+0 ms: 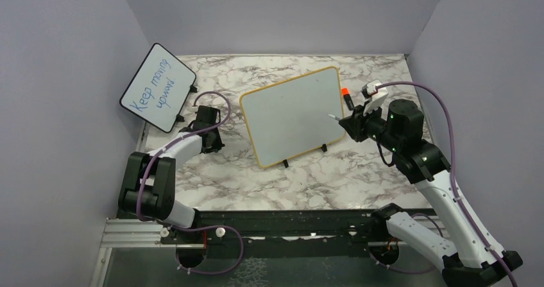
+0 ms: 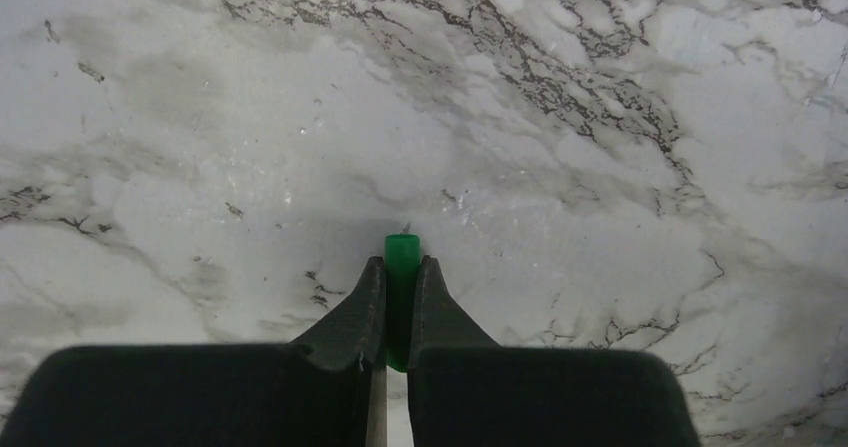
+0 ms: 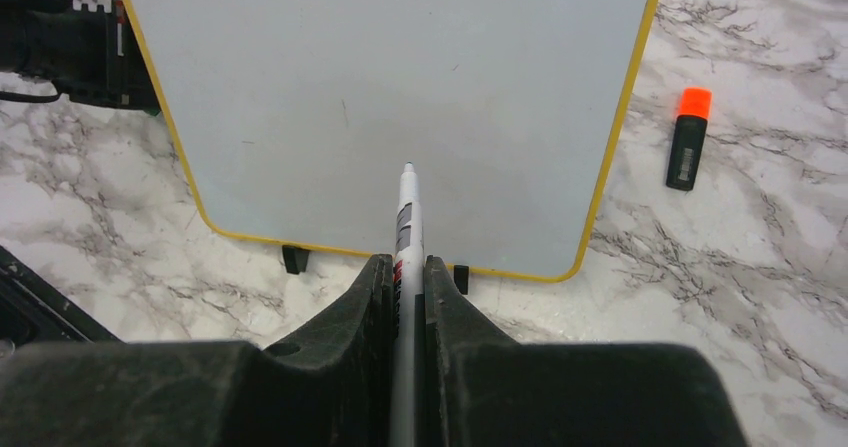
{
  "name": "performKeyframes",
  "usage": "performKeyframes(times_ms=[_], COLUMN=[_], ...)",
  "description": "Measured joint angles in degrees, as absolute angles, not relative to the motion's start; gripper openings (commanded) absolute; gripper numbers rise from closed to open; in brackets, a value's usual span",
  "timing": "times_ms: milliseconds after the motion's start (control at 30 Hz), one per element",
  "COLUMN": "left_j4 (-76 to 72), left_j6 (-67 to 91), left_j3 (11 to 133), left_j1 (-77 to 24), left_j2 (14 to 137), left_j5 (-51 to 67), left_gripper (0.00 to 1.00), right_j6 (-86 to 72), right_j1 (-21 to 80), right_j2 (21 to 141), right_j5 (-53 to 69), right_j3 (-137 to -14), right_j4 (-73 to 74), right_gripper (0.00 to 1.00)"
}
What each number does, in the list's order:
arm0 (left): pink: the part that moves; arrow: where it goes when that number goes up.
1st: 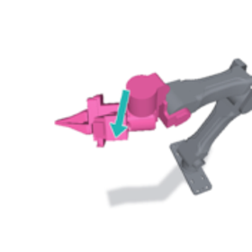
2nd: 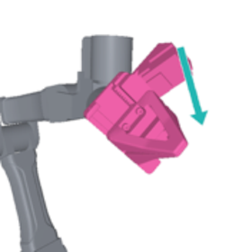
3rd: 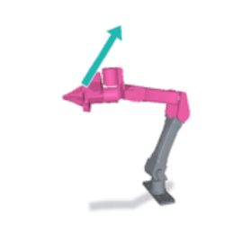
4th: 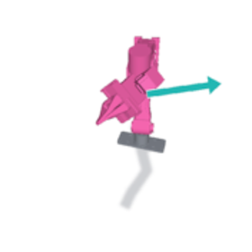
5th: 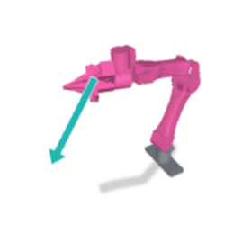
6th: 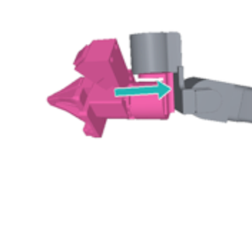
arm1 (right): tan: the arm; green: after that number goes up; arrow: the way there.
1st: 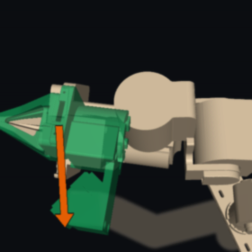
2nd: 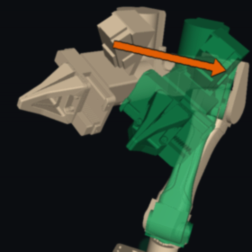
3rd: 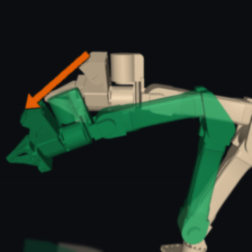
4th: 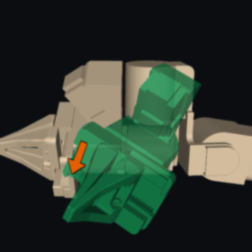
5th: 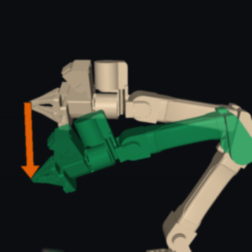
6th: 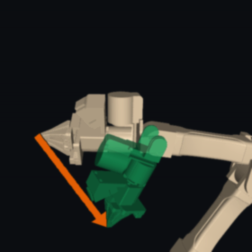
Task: Write a sentence on the whiteboard
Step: Place the pen cap at the center of the board.
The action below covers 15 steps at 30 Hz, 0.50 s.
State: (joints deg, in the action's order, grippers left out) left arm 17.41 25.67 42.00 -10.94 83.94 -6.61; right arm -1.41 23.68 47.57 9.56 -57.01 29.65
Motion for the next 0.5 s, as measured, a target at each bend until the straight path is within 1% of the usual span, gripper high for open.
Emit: performKeyframes(times_ms=[133, 333, 500], left_j4=[15.49, 13.8, 13.39], left_j6=[25.71, 25.82, 25.91], left_j3=[42.44, 42.48, 42.39], left_j1=[-10.92, -10.87, -10.87], left_j2=[85.14, 85.62, 85.43], left_j5=[-6.37, -6.39, -6.37], left_gripper=[0.01, 0.26, 0.39], right_j6=[-1.23, 0.38, 0.89], right_j1=[23.7, 24.21, 25.1], right_j2=[47.51, 47.44, 47.22], right_j5=[8.99, 7.94, 7.44], right_j3=[-57.01, -56.9, -56.53], right_j4=[29.65, 29.65, 29.63], right_gripper=[0.0, 0.01, 0.0])
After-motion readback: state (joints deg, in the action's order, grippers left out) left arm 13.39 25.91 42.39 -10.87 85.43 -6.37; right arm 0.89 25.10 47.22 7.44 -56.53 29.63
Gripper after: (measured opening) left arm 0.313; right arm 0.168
